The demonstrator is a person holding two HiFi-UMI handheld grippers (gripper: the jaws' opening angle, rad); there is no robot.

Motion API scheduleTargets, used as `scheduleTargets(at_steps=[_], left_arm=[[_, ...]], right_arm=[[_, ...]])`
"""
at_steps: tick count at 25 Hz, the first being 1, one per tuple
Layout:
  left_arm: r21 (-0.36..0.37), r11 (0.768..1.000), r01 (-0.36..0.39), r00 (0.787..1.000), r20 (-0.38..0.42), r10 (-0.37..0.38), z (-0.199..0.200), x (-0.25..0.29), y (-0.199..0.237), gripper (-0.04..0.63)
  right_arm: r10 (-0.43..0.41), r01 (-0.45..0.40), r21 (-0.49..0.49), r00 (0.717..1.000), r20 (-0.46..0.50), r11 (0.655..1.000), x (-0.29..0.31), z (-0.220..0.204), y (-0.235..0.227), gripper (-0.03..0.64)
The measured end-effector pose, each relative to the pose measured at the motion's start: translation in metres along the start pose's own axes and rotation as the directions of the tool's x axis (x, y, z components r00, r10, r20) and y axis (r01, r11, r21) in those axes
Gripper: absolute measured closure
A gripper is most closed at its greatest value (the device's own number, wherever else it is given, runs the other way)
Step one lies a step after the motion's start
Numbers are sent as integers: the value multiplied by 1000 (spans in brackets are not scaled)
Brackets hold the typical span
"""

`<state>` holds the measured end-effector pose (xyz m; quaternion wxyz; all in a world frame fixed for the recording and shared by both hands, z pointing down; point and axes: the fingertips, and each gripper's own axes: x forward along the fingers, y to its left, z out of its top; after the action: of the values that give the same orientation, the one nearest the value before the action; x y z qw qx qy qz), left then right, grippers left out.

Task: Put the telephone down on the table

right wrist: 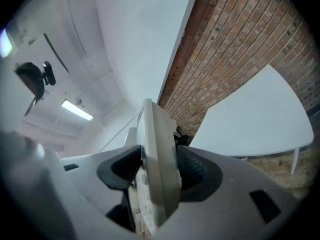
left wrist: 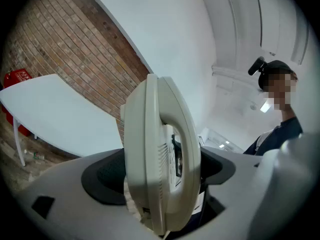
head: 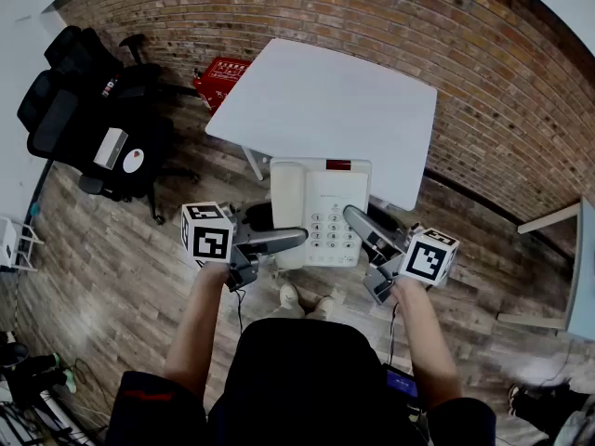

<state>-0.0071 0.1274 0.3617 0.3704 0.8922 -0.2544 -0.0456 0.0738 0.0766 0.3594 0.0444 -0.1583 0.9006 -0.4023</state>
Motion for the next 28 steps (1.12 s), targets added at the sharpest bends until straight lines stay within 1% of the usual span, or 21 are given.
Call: scheduleTargets(at_steps=[11,15,23,28], left_arm=[[3,1000,0,1000,2,0,0,-1,-2,160],[21,1000,3,1000,-8,-3,-2,5,-6,160],[8,1000,-15,1000,-2,15,-16,19,-13,160],[-2,999,-32,999,14,32,-10,35,-5,160]], right_arm=[[4,-4,7,1000,6,1000,-1,2,2,394],[5,-5,11,1000,8,1000,-8,1,0,394],[14,-14,18,1000,3,1000,-27,-2,-6,394],[26,-26,28,1000,-13,999,-28,9,-21,394]])
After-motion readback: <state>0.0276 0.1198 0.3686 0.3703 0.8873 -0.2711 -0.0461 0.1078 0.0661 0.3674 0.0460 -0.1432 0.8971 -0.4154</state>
